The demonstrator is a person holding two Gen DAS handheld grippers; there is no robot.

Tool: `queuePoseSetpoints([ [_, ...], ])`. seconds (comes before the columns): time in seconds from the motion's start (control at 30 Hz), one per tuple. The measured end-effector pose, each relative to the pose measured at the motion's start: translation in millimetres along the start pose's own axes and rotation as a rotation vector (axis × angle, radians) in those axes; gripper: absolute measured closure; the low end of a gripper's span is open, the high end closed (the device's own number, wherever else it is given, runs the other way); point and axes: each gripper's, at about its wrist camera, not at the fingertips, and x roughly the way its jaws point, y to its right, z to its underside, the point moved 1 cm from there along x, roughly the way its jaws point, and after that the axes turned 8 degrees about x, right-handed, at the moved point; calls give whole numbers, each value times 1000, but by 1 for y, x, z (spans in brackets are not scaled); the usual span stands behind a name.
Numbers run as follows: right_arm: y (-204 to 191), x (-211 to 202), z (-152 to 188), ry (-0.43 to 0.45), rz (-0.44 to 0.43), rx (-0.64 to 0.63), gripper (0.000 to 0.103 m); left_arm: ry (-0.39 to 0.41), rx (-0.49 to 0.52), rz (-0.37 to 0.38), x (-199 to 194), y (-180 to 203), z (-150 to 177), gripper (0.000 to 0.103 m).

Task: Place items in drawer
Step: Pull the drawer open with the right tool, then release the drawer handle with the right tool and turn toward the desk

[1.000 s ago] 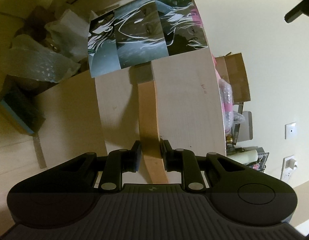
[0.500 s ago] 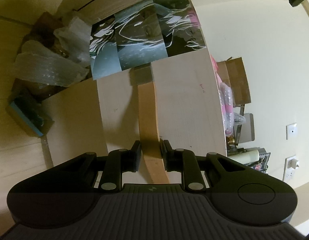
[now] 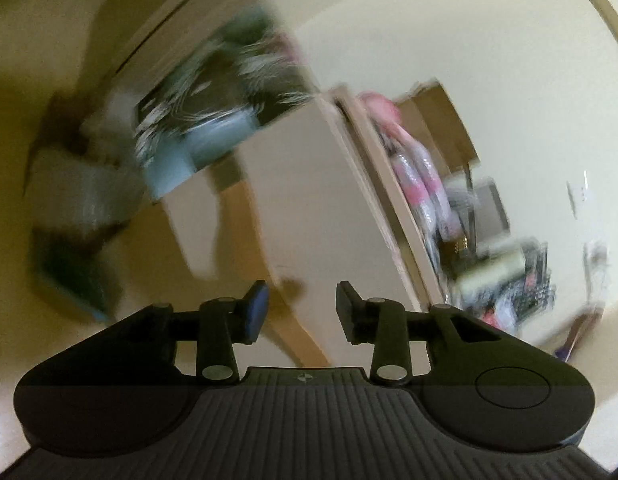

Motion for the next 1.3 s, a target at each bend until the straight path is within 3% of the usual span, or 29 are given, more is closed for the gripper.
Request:
queuePoseSetpoints([
  [0.07, 20, -6, -4, -16, -10, 138, 53, 0, 6, 0, -2, 4, 5, 0],
  [0.1, 30, -8, -4, -28, -20, 217, 43, -3, 9, 0, -1, 6, 6, 0],
  [0.27, 86, -14, 4, -99, -99, 640, 17, -23, 18, -3, 2, 11, 11, 0],
  [0.4, 117, -23, 20, -112, -112, 826, 2, -26, 27, -2, 1, 16, 15, 0],
  [0.63, 157, -43, 41, -128, -146, 1084, 2, -40, 16, -14, -2, 23, 21, 0],
  [0.87, 188, -77, 39, -47, -89, 1134, 2, -2, 32, -17, -12, 36, 25, 0],
  [1.0, 206, -105, 39, 15, -14, 1165, 2, 85, 88, 23, -24, 58, 21, 0],
  [1.17, 229, -155, 44, 111, 141, 1182, 2, 207, 167, 81, -40, 89, 15, 0],
  [1.3, 250, -197, 51, 177, 284, 1199, 1, 256, 203, 188, -43, 117, -4, 0],
])
